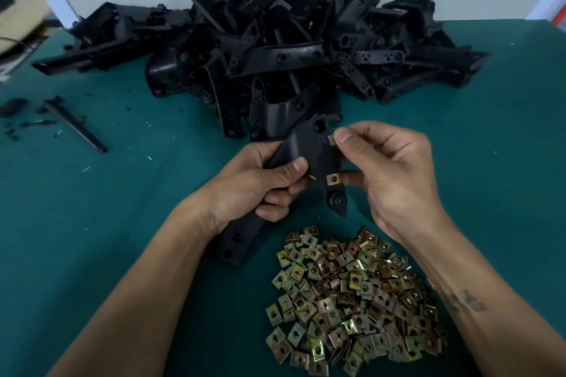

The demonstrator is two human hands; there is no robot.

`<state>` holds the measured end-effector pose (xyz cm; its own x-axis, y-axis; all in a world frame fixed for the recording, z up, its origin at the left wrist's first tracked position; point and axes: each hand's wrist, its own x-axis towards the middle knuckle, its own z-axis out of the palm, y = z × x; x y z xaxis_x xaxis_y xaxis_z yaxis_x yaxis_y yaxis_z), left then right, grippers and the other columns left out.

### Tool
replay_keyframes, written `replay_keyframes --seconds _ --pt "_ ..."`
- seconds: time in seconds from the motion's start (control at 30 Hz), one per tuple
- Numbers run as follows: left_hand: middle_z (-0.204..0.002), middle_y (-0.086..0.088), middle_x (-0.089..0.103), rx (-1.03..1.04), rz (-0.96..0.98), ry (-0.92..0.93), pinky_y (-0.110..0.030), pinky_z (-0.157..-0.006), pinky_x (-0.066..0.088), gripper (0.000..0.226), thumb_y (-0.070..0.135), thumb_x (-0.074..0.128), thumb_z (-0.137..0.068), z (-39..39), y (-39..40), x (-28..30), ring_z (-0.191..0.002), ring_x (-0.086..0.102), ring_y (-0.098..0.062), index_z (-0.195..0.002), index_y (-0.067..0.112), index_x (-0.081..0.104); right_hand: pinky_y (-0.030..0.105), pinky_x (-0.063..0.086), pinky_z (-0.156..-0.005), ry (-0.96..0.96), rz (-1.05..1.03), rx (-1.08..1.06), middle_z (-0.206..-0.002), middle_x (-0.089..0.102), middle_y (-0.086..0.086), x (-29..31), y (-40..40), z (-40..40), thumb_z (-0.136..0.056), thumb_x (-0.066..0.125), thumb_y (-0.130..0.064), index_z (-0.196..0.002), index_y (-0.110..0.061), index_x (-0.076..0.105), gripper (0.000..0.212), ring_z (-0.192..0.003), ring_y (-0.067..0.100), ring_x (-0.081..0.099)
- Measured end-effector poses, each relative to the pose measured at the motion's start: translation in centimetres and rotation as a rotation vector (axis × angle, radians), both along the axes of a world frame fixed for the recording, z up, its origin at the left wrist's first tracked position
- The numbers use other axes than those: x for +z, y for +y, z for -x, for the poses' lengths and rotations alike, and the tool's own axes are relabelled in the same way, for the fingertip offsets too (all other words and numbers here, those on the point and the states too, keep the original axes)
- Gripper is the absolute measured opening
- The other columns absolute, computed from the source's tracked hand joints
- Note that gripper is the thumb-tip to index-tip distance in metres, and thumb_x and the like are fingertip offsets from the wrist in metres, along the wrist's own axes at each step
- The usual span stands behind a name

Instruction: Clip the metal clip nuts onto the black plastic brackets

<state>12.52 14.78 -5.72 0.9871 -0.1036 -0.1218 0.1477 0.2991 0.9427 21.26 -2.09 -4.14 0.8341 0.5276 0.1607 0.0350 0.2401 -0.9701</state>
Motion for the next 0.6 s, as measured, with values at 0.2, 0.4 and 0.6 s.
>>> replay_keyframes --seconds 0.2,0.4,0.6 --pt "-0.07 -0.003 0.044 0.004 0.03 -0.022 -0.016 -0.037 0.029 0.013 0.017 0.057 -0.095 0.2 0.1 -0.1 -0.048 0.03 -0.006 -0.094 0.005 0.052 0.053 0.06 -0.061 -0.17 0.084 -0.047 -0.083 0.073 0.017 -0.7 0.0 0.6 -0.095 0.068 -0.032 -0.088 -0.021 0.081 0.019 -0.073 0.038 0.069" --pt "-0.066 -0.002 0.045 0.052 0.022 -0.031 -0.015 -0.037 0.028 0.011 0.013 0.058 -0.093 0.1 0.1 -0.1 -0.047 0.032 -0.007 -0.082 0.012 0.06 0.029 0.055 -0.058 -0.662 0.376 -0.071 -0.083 0.065 -0.006 -0.7 -0.2 1.2 -0.089 0.075 -0.039 -0.089 -0.015 0.066 0.026 -0.076 0.013 0.065" --pt "-0.068 -0.002 0.045 0.026 0.03 -0.013 -0.016 -0.036 0.03 0.012 0.016 0.058 -0.096 0.2 0.1 -0.1 -0.049 0.032 -0.007 -0.085 0.012 0.059 0.039 0.054 -0.057 -0.815 0.445 -0.186 -0.079 0.061 -0.003 -0.9 -0.3 1.2 -0.09 0.073 -0.042 -0.085 -0.012 0.057 0.034 -0.071 0.015 0.062"
